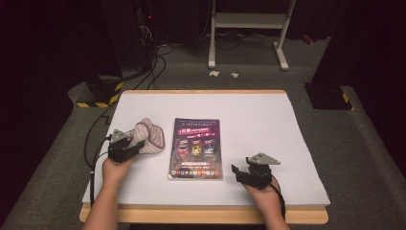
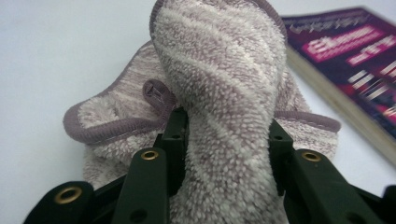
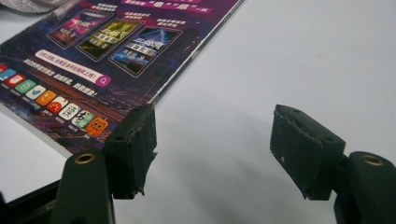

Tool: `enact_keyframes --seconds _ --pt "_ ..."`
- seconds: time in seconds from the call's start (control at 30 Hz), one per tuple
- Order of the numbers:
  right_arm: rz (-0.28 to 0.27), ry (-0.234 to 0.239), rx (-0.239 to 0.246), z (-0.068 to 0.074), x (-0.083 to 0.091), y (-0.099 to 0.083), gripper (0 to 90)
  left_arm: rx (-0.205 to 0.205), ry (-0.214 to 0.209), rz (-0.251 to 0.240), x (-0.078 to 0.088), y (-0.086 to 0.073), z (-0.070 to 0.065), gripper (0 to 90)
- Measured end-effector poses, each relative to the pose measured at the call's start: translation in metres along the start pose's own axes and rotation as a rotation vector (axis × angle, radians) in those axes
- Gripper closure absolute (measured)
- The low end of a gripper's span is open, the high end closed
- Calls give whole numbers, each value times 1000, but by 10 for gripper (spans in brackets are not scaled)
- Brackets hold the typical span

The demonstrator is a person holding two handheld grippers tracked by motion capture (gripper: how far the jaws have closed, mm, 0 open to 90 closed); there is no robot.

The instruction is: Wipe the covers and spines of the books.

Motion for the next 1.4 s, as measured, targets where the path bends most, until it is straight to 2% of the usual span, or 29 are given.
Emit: enact_keyframes --seconds 0.07,0.1,0.27,0.47,0.57,0.73,0.87,0.9,1.2,1.27,1.4 --pt "-14 10 -7 -1 1 1 291 5 -21 -53 11 4 -2 625" --pt "-21 11 -11 -1 1 1 290 5 -21 -53 11 4 -2 625" --pt "-29 -2 -10 -1 2 -1 313 6 -42 -121 25 8 -7 624" --pt "-26 -5 -13 -2 2 -3 330 2 -51 -144 28 10 -11 622" --pt "-32 -4 -9 -3 3 -3 348 15 -65 -175 32 13 -14 621" --pt "-33 -8 -4 -5 3 -3 355 1 -58 -178 34 15 -17 620" --pt "-33 -12 -8 -5 3 -4 355 -55 -33 -174 36 18 -25 619" --pt "-36 -12 -7 -5 3 -3 354 -59 -48 -185 39 20 -30 619" --pt "-55 -1 -8 -6 -2 5 362 -89 -93 -202 49 20 -50 619" --pt "-58 -2 -7 -8 -4 6 365 -119 -105 -182 47 17 -60 619" --pt "-65 0 -10 -8 -5 9 366 -141 -124 -160 44 15 -70 618"
Point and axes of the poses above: each handheld gripper's, and its own axes: x roughly backward along the jaws, y roughly out of its top, z roughly to its left, the point moved 2 cm from there along -x, roughly forward along the jaws, and after that the axes turned 4 degrees about -x, right-handed, at the moved point
